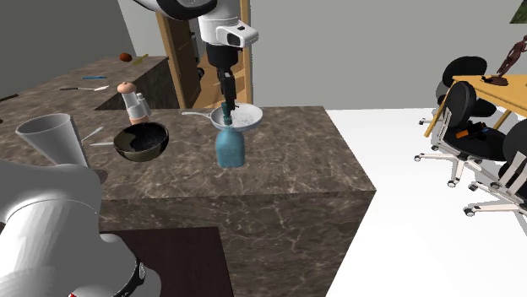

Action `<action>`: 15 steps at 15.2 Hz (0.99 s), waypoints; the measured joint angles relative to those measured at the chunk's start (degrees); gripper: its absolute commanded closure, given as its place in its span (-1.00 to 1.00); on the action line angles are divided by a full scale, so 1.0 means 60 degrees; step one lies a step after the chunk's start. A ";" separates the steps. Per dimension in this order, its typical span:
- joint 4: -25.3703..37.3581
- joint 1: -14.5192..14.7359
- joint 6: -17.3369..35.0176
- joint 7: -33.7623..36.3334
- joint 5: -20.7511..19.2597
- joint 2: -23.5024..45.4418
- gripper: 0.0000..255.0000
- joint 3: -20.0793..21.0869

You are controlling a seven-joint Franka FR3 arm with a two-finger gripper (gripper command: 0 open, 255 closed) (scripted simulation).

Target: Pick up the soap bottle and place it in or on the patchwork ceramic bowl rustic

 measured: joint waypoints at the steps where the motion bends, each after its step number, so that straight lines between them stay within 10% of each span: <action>1: -0.0094 0.0018 0.0126 0.0028 0.0026 0.0016 -1.00 0.0051; 12: -0.0624 0.0048 0.0847 0.0023 0.0103 0.0187 -1.00 0.0227; 13: -0.0624 0.0048 0.0847 0.0023 0.0103 0.0187 1.00 0.0227; 15: -0.0622 0.0048 0.0848 0.0023 0.0103 0.0186 1.00 0.0226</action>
